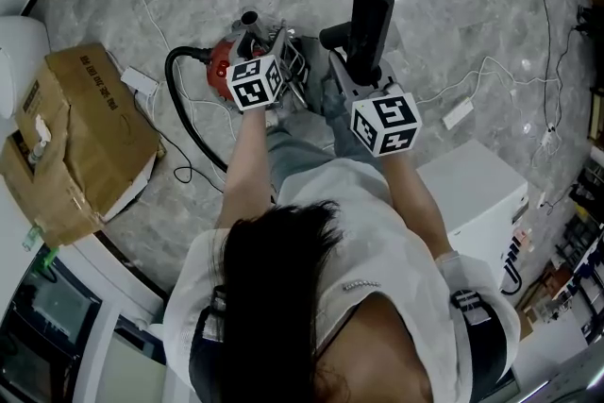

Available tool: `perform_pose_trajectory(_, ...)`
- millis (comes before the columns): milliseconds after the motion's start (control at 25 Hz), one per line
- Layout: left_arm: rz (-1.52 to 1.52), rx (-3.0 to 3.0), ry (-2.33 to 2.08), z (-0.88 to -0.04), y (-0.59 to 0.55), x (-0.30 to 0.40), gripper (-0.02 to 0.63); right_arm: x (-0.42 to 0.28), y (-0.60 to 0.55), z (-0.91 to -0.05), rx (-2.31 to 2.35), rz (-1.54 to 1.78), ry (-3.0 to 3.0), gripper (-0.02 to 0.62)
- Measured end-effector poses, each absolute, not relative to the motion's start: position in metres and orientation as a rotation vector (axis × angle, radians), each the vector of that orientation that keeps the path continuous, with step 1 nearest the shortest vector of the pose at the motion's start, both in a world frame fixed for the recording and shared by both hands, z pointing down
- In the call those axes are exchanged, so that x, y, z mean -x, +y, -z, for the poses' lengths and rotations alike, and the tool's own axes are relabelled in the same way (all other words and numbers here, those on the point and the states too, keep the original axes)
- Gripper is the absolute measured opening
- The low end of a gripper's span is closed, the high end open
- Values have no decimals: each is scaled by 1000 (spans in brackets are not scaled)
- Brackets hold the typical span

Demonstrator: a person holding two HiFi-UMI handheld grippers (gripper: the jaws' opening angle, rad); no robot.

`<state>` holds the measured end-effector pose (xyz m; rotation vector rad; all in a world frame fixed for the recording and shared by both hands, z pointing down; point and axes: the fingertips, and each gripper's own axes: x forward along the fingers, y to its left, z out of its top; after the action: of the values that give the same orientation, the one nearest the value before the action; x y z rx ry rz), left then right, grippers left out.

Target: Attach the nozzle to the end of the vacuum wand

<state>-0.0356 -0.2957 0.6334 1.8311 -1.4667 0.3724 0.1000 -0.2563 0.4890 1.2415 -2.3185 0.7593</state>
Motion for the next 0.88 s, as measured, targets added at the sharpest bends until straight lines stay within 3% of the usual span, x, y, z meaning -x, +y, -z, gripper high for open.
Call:
perform_pose_trajectory(280,-404,-1862,-1476,-638,-300,23,263,-94,-256,-491,-1204,-788,-2331,106)
perform_pose_trajectory(480,-415,-1906,-1494,-631,-305,22,97,-94,-254,-492,-1189,-780,-2328,106)
perform_pose_trajectory(880,-454,-1969,-1445,-622,-293,16,88,-89,-258,-492,-1182,-774,-2337,106)
